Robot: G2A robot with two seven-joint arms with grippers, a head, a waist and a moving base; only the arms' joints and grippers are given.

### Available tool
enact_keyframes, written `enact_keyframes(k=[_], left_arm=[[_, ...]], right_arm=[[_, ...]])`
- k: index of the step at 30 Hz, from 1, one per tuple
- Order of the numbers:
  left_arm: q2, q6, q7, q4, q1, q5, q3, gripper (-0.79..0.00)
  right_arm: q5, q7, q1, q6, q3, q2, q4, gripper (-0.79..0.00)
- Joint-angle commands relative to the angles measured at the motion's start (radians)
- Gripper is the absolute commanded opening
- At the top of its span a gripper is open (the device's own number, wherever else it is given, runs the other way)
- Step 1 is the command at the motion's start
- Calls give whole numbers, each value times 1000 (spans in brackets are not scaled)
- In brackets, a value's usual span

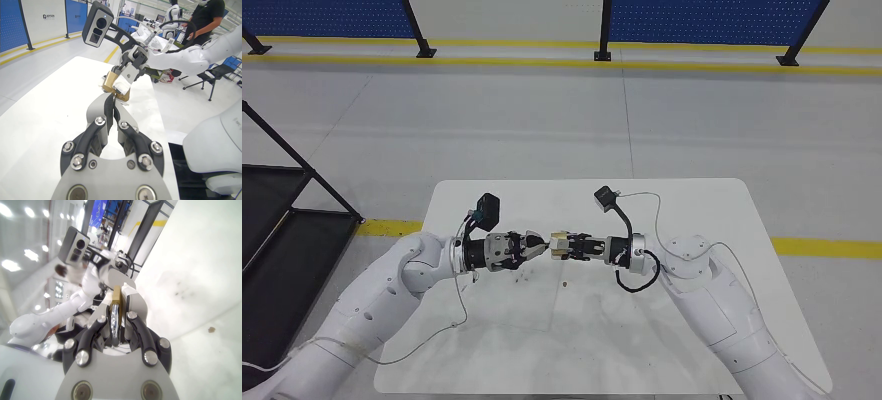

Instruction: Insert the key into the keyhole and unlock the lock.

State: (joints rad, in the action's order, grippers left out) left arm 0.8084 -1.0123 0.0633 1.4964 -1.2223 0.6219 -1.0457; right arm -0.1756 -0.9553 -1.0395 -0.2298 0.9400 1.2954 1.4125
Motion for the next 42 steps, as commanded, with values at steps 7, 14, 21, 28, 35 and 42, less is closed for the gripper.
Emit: enact_keyframes(k=[7, 14, 21, 28, 35, 42], left_arm=[[3, 0, -34, 0, -9, 50, -14, -785], [11, 7, -52, 7, -15, 92, -26, -785], [18, 18, -66, 14, -20, 128, -36, -785], [25, 31, -84, 25, -30, 169, -47, -785], [31, 34, -93, 30, -34, 198, -56, -785], [37, 51, -106, 45, -41, 240, -68, -785]], right_arm=[[0, 0, 0, 0, 0, 0, 0, -785], [0, 0, 0, 0, 0, 0, 0, -785], [0, 0, 0, 0, 0, 0, 0, -785], [0, 0, 0, 0, 0, 0, 0, -785], [0, 0, 0, 0, 0, 0, 0, -785], [0, 0, 0, 0, 0, 0, 0, -785]])
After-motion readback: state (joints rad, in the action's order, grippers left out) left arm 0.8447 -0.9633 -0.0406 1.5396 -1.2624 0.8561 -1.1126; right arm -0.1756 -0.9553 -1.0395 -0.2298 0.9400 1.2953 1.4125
